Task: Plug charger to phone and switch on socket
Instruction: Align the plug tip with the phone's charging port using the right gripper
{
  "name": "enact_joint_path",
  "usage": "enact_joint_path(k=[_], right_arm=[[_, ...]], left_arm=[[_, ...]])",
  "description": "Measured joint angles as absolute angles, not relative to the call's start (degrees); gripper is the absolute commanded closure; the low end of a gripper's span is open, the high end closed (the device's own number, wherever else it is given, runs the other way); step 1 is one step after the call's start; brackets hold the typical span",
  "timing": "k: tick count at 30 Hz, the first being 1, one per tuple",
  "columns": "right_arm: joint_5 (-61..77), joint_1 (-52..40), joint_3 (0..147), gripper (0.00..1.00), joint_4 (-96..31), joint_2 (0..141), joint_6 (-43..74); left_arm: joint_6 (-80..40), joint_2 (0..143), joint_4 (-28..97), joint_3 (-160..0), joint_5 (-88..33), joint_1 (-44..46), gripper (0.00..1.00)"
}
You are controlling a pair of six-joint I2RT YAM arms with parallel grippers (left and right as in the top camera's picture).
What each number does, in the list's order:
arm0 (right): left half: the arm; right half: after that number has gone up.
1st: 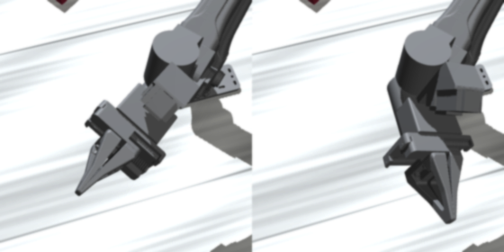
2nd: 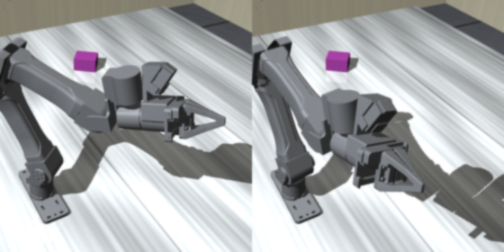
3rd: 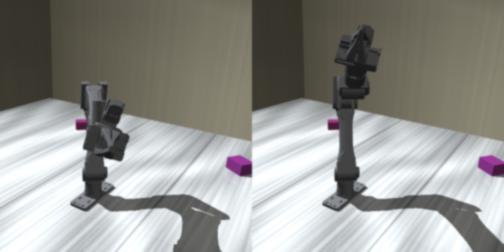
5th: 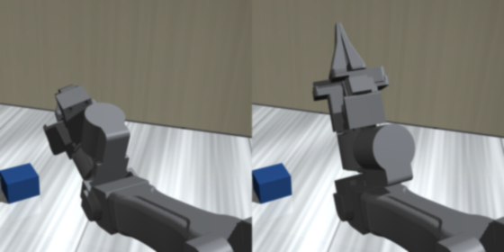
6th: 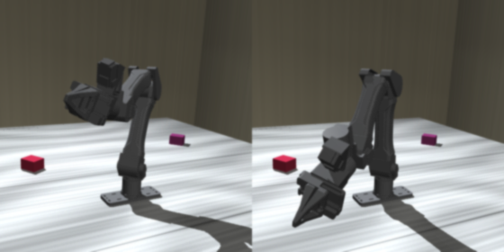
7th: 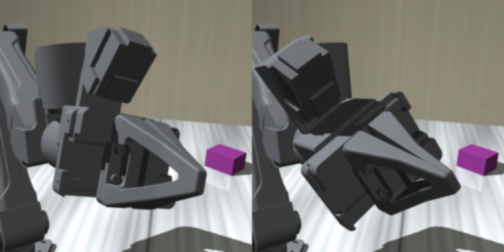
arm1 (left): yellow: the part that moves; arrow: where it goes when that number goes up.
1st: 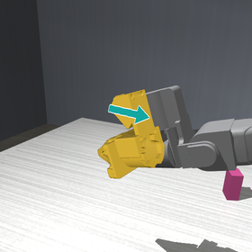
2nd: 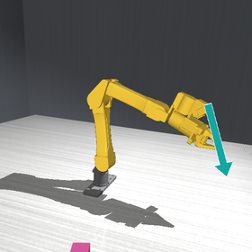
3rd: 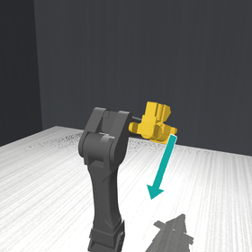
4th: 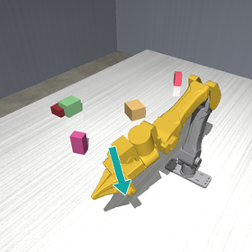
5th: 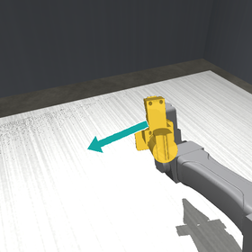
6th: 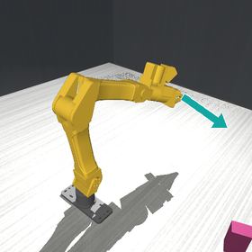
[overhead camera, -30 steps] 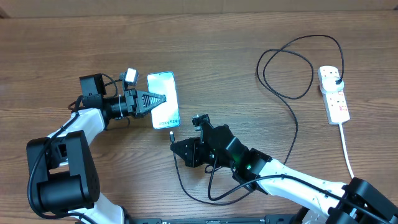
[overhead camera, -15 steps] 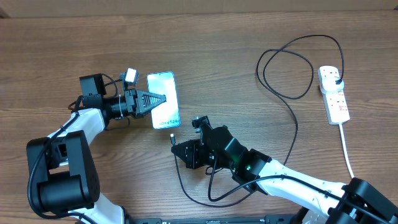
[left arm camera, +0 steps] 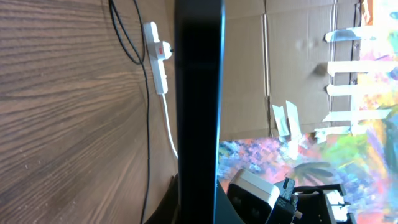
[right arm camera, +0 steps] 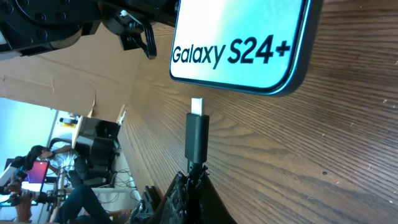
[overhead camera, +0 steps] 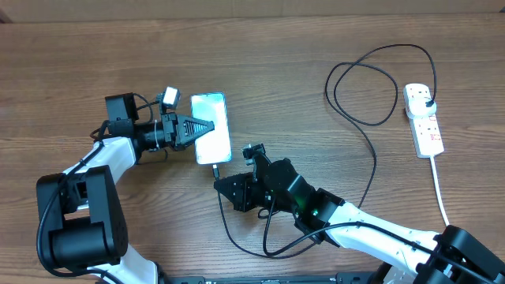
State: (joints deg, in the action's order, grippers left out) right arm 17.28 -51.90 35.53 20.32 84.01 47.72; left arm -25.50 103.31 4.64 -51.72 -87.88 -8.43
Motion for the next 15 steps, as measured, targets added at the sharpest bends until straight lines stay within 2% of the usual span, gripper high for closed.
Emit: enact_joint_path(k=[15], right_arm=[[15.3,-51.9,35.5,0.96,20.3,84.0,46.5]], left_arm=[[-27.6,103.3,4.6,-51.7,-87.9,-8.4,0.96]])
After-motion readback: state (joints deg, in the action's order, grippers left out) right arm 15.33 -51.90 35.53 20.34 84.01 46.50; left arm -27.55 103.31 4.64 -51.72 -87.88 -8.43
